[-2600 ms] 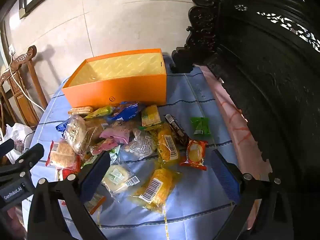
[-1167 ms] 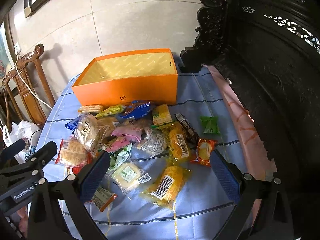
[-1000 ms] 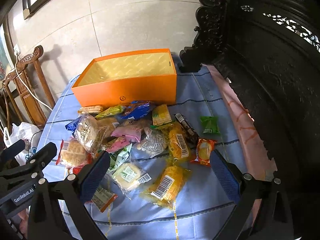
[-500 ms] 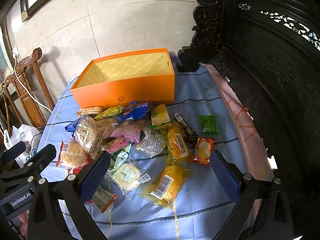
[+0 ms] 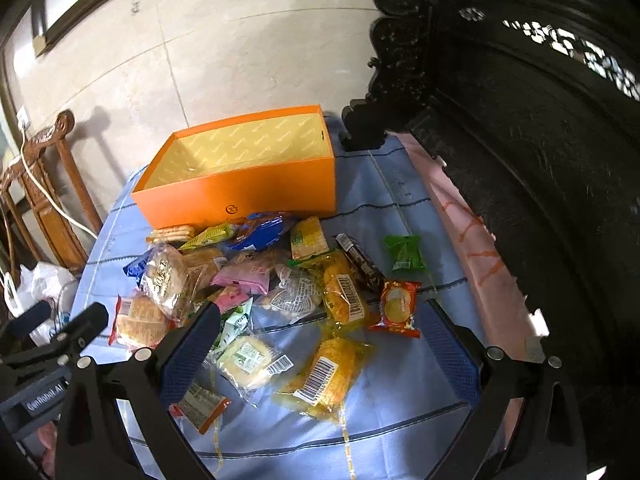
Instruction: Organize snacks
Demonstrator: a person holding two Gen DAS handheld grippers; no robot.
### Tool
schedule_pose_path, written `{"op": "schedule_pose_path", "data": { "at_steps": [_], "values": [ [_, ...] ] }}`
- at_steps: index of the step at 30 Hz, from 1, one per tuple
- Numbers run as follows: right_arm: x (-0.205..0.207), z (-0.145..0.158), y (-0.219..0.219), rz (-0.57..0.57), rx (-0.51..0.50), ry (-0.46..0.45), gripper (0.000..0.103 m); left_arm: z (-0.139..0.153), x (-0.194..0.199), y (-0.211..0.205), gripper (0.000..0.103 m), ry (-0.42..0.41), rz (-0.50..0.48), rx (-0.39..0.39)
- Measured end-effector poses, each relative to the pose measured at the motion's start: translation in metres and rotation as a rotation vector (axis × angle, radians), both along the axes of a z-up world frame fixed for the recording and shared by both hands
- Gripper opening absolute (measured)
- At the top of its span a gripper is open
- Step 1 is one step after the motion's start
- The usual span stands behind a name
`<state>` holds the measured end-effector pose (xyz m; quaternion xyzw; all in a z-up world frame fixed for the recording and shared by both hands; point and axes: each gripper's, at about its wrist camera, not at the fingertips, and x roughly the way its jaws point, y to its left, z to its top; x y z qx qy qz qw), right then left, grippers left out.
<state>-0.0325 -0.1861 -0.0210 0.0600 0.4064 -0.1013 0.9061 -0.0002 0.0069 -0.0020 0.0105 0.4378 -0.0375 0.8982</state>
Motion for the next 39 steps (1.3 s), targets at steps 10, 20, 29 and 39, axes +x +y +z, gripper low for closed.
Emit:
{"op": "schedule_pose_path", "data": {
  "at_steps": [10, 20, 29, 39],
  "values": [
    [0.005, -0.005, 0.000, 0.017, 0.003, 0.016, 0.099, -0.008, 0.004, 0.000, 0.099, 0.009, -0.003, 0.010],
    [0.012, -0.011, 0.000, 0.028, 0.004, 0.031, 0.099, -0.017, 0.012, 0.012, 0.099, 0.055, 0.009, -0.059],
    [0.047, -0.037, -0.009, 0.083, -0.065, 0.000, 0.099, -0.047, 0.044, 0.020, 0.099, -0.045, -0.029, -0.025],
    [0.085, -0.116, -0.041, 0.168, -0.047, 0.129, 0.099, -0.114, 0.103, 0.020, 0.099, -0.006, -0.090, -0.160]
  ]
}}
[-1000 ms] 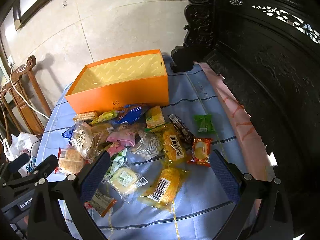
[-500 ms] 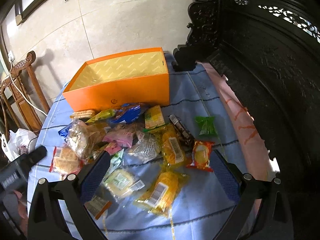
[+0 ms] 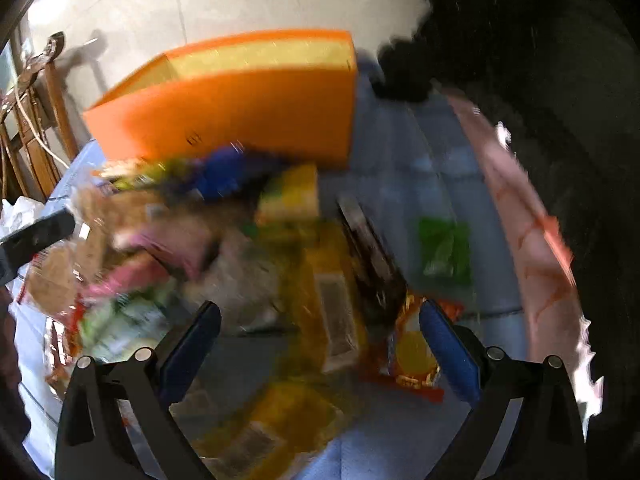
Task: Organize snacks
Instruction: 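Grasp yellow bread packet with right tool while left tool grasps brown bun packet, then drop both held packets into the orange box and open both tools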
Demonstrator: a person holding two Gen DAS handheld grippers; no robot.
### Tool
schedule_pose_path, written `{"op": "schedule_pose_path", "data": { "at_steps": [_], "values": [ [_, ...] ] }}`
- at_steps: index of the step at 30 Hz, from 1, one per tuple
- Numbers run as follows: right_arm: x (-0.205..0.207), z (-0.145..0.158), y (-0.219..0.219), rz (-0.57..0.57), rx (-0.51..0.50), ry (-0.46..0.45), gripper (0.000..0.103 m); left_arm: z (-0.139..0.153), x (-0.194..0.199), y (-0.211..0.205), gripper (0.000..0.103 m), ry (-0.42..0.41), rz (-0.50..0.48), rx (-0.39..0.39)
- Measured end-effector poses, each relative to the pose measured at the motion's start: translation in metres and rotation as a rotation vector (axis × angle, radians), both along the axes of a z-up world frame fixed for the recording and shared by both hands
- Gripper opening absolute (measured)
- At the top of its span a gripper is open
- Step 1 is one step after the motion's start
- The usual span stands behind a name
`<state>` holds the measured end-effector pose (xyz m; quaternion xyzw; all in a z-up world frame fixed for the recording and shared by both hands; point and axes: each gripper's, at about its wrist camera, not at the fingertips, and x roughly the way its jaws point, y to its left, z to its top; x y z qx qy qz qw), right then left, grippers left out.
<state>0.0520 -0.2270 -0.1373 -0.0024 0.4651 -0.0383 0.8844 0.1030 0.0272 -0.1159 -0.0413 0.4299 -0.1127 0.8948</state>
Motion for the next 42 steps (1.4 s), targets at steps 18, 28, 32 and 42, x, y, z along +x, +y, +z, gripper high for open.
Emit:
{"op": "schedule_pose_path", "data": {
  "at_steps": [18, 28, 32, 42],
  "values": [
    [-0.002, 0.029, -0.025, -0.116, 0.223, -0.073, 0.030, -0.014, 0.001, -0.008, 0.060, 0.046, -0.177, -0.025],
    [0.020, 0.117, -0.021, -0.060, 0.260, -0.306, 0.030, 0.067, 0.023, 0.017, 0.059, 0.015, -0.035, -0.118],
    [0.090, 0.132, -0.010, 0.019, 0.252, -0.338, 0.030, 0.097, 0.073, 0.013, 0.059, -0.104, 0.003, -0.026],
    [0.200, 0.131, -0.013, 0.010, 0.098, -0.268, 0.100, 0.100, 0.170, -0.002, 0.099, -0.203, 0.055, 0.172]
  ]
}}
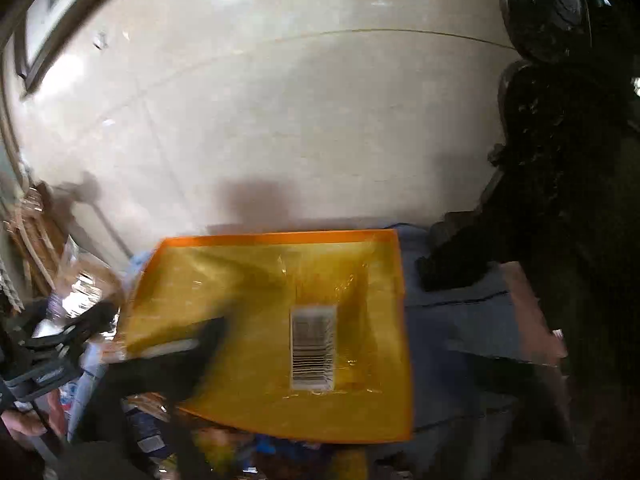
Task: Organize snacks
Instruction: 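Drop both held packets into the orange box and open both tools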
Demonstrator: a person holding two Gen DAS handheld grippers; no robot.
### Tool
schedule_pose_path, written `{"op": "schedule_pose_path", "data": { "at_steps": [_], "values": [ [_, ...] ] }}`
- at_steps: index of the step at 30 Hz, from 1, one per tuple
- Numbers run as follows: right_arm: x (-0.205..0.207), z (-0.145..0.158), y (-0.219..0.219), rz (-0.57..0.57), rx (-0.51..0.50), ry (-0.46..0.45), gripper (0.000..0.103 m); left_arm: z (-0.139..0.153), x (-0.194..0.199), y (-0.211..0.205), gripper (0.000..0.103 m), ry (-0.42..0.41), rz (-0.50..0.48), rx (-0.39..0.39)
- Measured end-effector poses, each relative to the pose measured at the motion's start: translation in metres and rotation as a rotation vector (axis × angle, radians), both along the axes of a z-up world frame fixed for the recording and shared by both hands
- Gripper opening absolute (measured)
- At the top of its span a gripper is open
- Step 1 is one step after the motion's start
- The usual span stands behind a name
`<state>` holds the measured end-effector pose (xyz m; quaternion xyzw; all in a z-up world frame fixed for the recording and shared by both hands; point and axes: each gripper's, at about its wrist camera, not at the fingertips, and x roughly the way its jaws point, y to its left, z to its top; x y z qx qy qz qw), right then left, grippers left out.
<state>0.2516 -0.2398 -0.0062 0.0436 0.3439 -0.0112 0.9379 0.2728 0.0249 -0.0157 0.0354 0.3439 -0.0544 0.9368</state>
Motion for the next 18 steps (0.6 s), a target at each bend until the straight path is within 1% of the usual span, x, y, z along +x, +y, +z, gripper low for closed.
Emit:
{"op": "schedule_pose_path", "data": {
  "at_steps": [2, 3, 5, 7, 9, 11, 13, 16, 18],
  "values": [
    [-0.013, 0.005, 0.003, -0.001, 0.005, -0.028, 0.099, -0.003, -0.006, 0.003, 0.099, -0.002, 0.019, 0.075],
    [-0.026, 0.005, -0.003, 0.006, 0.014, -0.022, 0.099, -0.005, -0.015, 0.008, 0.099, -0.003, 0.022, 0.094],
    [-0.044, 0.000, -0.009, -0.004, 0.014, -0.005, 0.099, -0.011, -0.040, 0.018, 0.099, -0.010, -0.007, 0.073],
    [-0.071, -0.012, -0.014, -0.022, 0.027, 0.021, 0.099, -0.024, -0.070, 0.031, 0.099, 0.001, -0.085, 0.021],
    [-0.087, -0.033, -0.008, -0.007, 0.034, 0.087, 0.099, -0.039, -0.087, 0.035, 0.099, 0.033, -0.141, 0.002],
    [-0.094, -0.058, 0.005, 0.003, 0.027, 0.152, 0.099, -0.059, -0.100, 0.035, 0.099, 0.067, -0.190, 0.013],
    [-0.093, -0.078, 0.017, 0.010, 0.040, 0.182, 0.099, -0.080, -0.107, 0.032, 0.099, 0.101, -0.227, 0.048],
    [-0.078, -0.102, 0.035, 0.005, 0.068, 0.219, 0.099, -0.105, -0.105, 0.032, 0.099, 0.123, -0.271, 0.111],
    [-0.073, -0.113, 0.047, -0.009, 0.078, 0.233, 0.099, -0.117, -0.101, 0.030, 0.099, 0.143, -0.295, 0.134]
  ]
}}
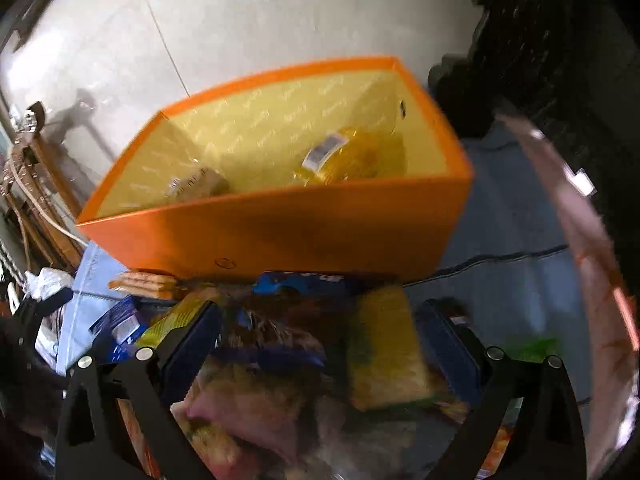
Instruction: Organize snacks
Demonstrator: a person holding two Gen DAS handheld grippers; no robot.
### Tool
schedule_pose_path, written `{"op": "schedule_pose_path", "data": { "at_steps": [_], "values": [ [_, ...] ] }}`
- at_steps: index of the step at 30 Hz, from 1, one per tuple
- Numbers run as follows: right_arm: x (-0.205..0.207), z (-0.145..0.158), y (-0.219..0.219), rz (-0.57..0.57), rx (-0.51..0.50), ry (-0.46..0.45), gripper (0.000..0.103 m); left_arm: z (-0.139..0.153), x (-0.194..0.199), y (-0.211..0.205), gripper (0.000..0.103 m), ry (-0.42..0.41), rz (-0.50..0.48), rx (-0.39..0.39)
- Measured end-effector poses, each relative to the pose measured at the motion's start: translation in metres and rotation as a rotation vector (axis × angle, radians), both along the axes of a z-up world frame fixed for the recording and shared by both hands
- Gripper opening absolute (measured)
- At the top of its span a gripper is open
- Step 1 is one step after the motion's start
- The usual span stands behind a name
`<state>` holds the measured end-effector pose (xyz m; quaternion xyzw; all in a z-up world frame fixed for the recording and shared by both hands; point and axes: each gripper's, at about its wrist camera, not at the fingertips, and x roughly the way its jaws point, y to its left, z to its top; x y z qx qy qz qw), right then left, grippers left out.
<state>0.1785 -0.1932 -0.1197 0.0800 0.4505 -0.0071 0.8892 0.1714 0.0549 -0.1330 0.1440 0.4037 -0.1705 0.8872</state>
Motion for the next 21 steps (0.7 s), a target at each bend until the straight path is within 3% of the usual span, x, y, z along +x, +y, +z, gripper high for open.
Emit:
{"op": "schedule_pose_path", "data": {
  "at_steps": [3, 4, 5, 6, 7, 8, 9, 10, 13, 17, 21],
  "values": [
    [0.008, -0.014, 0.009, -0.025, -0.030, -0.020, 0.099, -0.018, 0.004, -0.004, 0.099, 0.015, -0.054, 0.031],
    [0.009, -0.020, 0.012, -0.014, -0.026, -0.014, 0.094, -0.027, 0.004, -0.002, 0.099, 0.039, -0.075, 0.023],
    [0.010, -0.024, 0.015, -0.004, -0.030, -0.006, 0.061, -0.031, 0.006, 0.000, 0.090, 0.066, -0.063, -0.003],
    [0.009, -0.030, 0.020, 0.012, -0.041, 0.014, 0.060, -0.035, 0.008, 0.005, 0.082, 0.119, -0.043, -0.089],
    [0.008, -0.030, 0.021, 0.001, -0.049, 0.007, 0.054, -0.036, 0.007, 0.008, 0.073, 0.131, -0.019, -0.122],
    [0.005, -0.029, 0.022, -0.012, -0.051, 0.013, 0.047, -0.036, 0.004, 0.009, 0.060, 0.123, 0.003, -0.123],
    [0.002, -0.025, 0.024, -0.023, -0.052, 0.021, 0.045, -0.036, 0.002, 0.009, 0.057, 0.124, 0.014, -0.111],
    [-0.001, -0.021, 0.024, -0.034, -0.049, 0.028, 0.036, -0.034, -0.001, 0.008, 0.053, 0.128, 0.026, -0.105],
    [-0.016, -0.003, 0.020, -0.037, -0.016, 0.010, 0.032, -0.023, -0.012, 0.009, 0.043, 0.172, 0.030, -0.144],
    [-0.037, 0.022, 0.016, -0.032, -0.007, -0.033, 0.031, 0.004, -0.024, 0.015, 0.042, 0.142, 0.053, -0.203],
    [-0.057, 0.062, 0.003, -0.043, 0.030, -0.124, 0.030, 0.054, -0.033, 0.022, 0.042, 0.076, 0.071, -0.287]
  ]
}}
